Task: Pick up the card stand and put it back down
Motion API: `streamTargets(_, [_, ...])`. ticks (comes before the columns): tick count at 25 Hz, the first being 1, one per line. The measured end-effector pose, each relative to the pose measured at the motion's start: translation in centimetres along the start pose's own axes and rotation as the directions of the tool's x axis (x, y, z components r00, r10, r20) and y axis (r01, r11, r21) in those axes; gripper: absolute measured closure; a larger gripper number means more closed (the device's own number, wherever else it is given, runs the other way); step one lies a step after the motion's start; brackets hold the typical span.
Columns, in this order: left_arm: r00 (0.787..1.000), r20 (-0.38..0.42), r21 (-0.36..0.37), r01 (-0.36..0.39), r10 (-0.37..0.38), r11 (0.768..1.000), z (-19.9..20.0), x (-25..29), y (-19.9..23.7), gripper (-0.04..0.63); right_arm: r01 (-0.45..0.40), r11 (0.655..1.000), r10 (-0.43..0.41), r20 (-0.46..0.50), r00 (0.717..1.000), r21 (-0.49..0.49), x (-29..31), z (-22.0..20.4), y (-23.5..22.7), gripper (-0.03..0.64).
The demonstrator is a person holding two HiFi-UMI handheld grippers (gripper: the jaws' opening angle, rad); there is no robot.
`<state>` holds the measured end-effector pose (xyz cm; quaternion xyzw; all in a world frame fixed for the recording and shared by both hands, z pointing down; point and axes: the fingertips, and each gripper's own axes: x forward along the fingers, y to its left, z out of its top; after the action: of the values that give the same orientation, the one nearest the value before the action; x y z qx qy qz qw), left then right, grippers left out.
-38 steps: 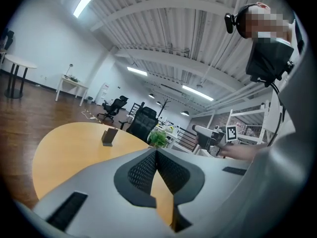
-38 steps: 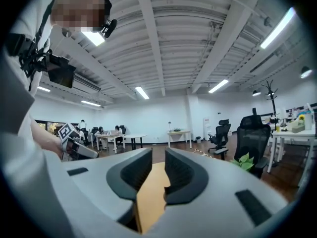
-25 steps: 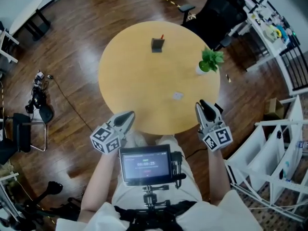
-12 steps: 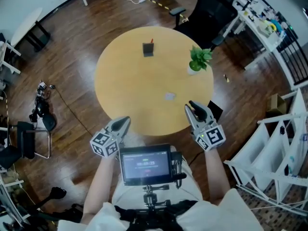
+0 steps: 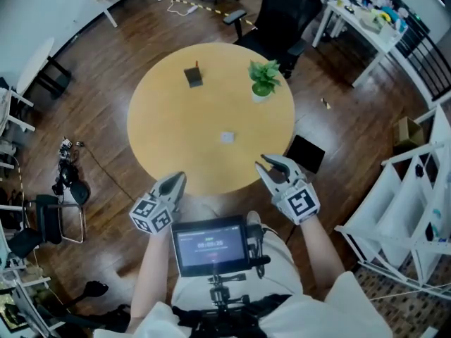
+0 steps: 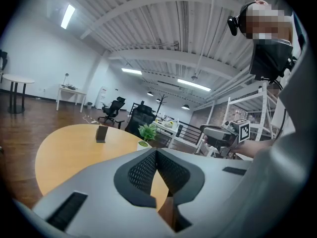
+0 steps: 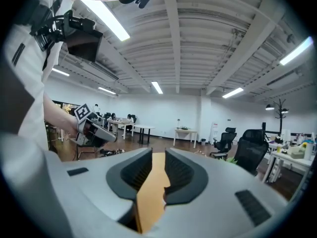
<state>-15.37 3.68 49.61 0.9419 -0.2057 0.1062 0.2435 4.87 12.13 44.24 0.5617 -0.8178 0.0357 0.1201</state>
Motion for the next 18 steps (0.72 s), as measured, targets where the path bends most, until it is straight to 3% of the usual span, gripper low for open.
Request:
streamTargets(5, [1.0, -0.015, -0.002, 0.0, 0.0, 1.0, -1.7, 0.7, -4.5, 0.6, -0.013, 1.0, 0.013, 0.042, 0.999, -0.001, -4.1, 0.0, -0.4, 0.531])
streamTargets(14, [0.998, 0.02, -0.021, -0.061, 0.062, 0.998, -4.7, -0.2, -11.1, 0.6, -0.062, 0.994, 0.065, 0.036, 0.997, -0.087, -11.0, -1.8, 0.2, 0.531])
streamTargets(18, [0.994, 0.082, -0.105, -0.061, 0.069, 0.993, -5.4, -1.6, -13.3, 0.6, -0.079, 0.993, 0.081, 0.015, 0.997, -0.088, -12.7, -3.3, 0.4, 0.53])
